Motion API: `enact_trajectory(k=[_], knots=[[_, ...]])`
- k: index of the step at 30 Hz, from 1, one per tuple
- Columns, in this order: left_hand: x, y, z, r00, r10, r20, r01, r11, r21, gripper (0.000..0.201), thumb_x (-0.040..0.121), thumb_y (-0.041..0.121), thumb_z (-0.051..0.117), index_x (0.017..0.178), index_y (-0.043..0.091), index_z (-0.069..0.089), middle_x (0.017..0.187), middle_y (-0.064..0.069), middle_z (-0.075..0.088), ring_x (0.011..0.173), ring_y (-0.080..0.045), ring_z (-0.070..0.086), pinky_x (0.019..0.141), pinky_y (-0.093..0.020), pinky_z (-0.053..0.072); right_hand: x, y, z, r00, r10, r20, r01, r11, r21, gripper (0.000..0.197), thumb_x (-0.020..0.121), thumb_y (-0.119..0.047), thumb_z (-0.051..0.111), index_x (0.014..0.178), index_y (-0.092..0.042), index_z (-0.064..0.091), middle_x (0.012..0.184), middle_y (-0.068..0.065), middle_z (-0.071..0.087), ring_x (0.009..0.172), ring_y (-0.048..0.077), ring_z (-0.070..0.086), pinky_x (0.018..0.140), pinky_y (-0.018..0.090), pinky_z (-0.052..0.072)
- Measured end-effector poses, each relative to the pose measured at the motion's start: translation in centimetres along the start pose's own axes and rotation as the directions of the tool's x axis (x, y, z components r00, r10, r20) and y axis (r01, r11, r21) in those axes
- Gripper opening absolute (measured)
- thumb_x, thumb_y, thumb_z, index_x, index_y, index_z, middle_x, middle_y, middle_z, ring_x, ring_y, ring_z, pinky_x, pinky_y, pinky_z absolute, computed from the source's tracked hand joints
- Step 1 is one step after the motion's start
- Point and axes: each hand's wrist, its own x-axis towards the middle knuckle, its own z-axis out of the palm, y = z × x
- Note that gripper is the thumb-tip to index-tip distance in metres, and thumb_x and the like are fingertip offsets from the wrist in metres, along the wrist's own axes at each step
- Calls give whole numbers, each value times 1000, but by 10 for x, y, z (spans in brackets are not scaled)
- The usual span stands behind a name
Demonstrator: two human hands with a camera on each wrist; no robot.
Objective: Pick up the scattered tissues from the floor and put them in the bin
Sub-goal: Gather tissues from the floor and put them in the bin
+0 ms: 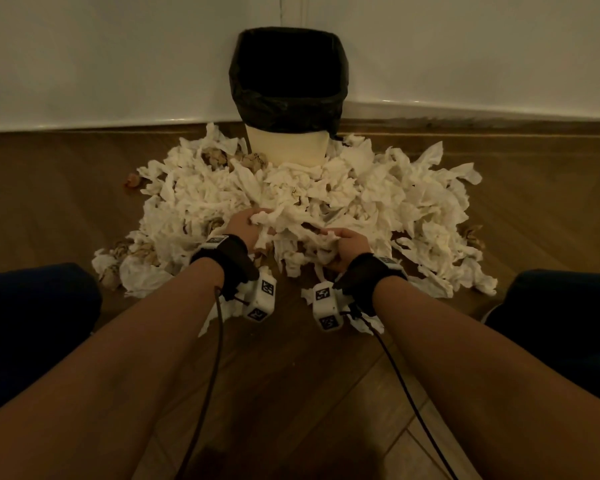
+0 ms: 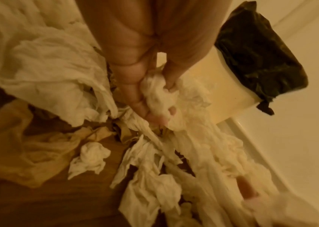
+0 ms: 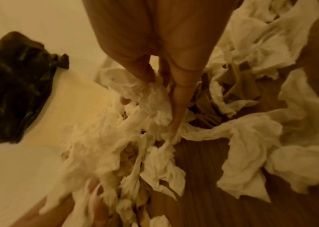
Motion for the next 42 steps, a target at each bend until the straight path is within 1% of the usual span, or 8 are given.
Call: enact_trajectory(k=[3, 12, 20, 23, 31, 34, 37, 42], knots=[[0, 4, -1, 991, -134, 1, 133, 984, -118, 36, 96, -2, 37, 127, 6, 54, 137, -20, 47, 125, -38, 43, 104, -50, 39, -2, -5, -5, 995, 103, 7, -102, 982, 158, 30, 98, 3, 32, 110, 1, 60, 107, 18, 54, 104, 37, 54, 73, 46, 56], [2, 9, 0, 959, -284, -16, 271, 931, -246, 72, 88, 51, 53, 144, 13, 31, 131, 0, 43, 119, -28, 47, 95, -39, 42, -5, -4, -9, 981, 120, 154, -153, 964, 219, 21, 87, -28, 64, 92, -9, 55, 81, 4, 52, 41, 12, 46, 37, 18, 37], [0, 14, 2, 984, -174, -31, 165, 966, -199, 37, 99, 8, 37, 135, 7, 47, 127, -18, 52, 93, -31, 56, 72, -31, 47, -15, -18, -6, 932, 135, 336, -210, 958, 197, 40, 100, -6, 35, 140, -13, 41, 90, 8, 56, 44, 9, 46, 36, 15, 39], [-5, 22, 2, 987, -162, 25, 163, 957, -241, 40, 98, -2, 31, 134, 5, 46, 143, -15, 41, 127, -33, 43, 91, -28, 44, -19, -25, -9, 915, 126, 383, -215, 956, 201, 35, 100, -6, 33, 131, -9, 48, 111, 10, 49, 57, 10, 56, 44, 14, 48], [-3, 25, -2, 988, -147, -46, 139, 980, -143, 35, 98, 15, 42, 130, 4, 50, 131, -18, 53, 119, -35, 52, 102, -45, 42, -22, -29, -19, 924, 119, 364, -296, 826, 480, 38, 100, -2, 28, 132, -5, 48, 126, 19, 44, 126, 36, 43, 96, 43, 46], [-3, 25, 0, 979, -205, -2, 193, 927, -322, 43, 96, 38, 46, 125, 8, 55, 118, -16, 58, 95, -32, 59, 92, -37, 44, -22, -29, -25, 930, 152, 336, -312, 811, 495, 25, 98, -25, 44, 106, -4, 56, 99, 15, 59, 80, 25, 60, 52, 33, 58], [-2, 23, 2, 986, -166, -13, 156, 945, -289, 41, 84, 39, 66, 115, 13, 57, 119, -12, 58, 95, -27, 58, 82, -36, 49, -21, -25, -26, 922, 131, 364, -239, 933, 269, 40, 98, -26, 45, 135, -15, 39, 47, 1, 52, 34, 8, 42, 34, 17, 37], [-3, 21, 3, 993, -110, 46, 117, 969, -216, 33, 92, 7, 55, 125, 9, 56, 125, -17, 57, 99, -35, 60, 87, -36, 49, -22, -29, -15, 930, 136, 342, -262, 897, 355, 22, 100, -4, 33, 110, -11, 51, 75, 10, 57, 62, 12, 56, 46, 17, 50]])
